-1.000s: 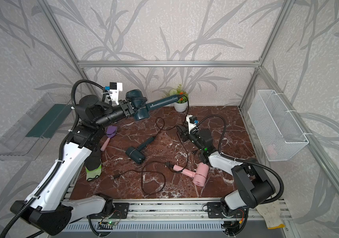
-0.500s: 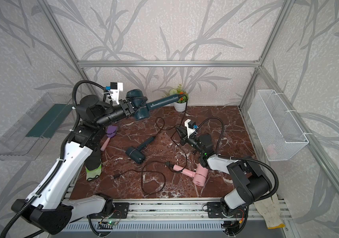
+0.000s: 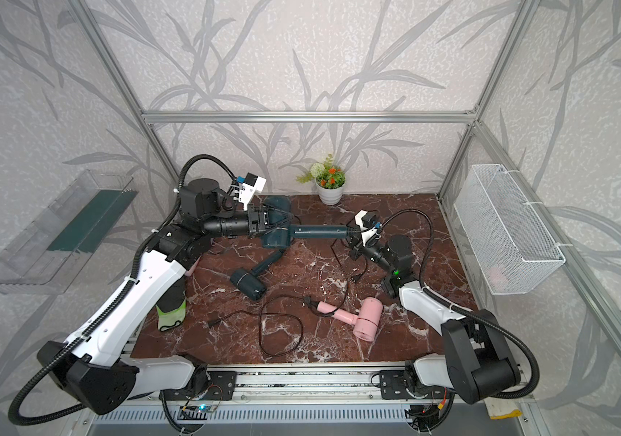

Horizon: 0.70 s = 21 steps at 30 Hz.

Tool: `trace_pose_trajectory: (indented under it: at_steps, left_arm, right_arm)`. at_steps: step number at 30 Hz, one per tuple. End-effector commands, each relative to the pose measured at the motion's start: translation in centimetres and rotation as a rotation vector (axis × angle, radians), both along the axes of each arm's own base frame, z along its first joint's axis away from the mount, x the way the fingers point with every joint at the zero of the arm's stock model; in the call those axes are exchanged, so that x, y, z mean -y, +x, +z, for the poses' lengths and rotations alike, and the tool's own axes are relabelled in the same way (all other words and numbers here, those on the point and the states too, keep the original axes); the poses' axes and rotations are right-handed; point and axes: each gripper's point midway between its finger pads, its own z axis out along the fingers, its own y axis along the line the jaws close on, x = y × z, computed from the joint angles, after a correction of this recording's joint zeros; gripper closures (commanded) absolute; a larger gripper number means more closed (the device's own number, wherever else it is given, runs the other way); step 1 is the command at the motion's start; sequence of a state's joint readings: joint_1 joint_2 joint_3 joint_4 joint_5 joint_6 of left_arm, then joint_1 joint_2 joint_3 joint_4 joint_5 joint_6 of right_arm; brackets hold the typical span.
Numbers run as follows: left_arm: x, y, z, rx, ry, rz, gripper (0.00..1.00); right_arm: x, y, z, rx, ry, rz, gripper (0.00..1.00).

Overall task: Wrap the cord around the hair dryer
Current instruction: Wrap the power cord around the hair dryer.

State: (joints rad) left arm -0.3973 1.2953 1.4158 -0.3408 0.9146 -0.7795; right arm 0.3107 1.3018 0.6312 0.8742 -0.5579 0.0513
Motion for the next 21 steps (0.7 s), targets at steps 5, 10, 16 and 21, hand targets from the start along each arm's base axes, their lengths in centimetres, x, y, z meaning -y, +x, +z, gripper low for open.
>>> trace_pose_trajectory:
  at_steps: [5, 10, 16, 21]
  left_arm:
    - [-0.5, 1.4, 3.5, 0.108, -0.110, 0.085, 1.00]
    - [0.1, 1.1, 6.6, 0.165, -0.226, 0.038, 1.00]
    - [-1.0, 0.6, 7.5, 0.190, -0.230, 0.083, 1.00]
    - [-2.1, 2.6, 7.4, 0.196, -0.209, 0.219, 1.00]
  right_arm:
    - [-1.9, -2.8, -0.8, -0.041, -0.174, 0.039, 1.00]
    - [-0.9, -2.0, -2.7, -0.148, -0.212, -0.032, 1.00]
    - [-0.1, -1.3, -5.3, -0.258, -0.303, -0.053, 1.00]
    - [-4.5, -4.6, -7.1, -0.218, -0.472, 0.111, 1.00]
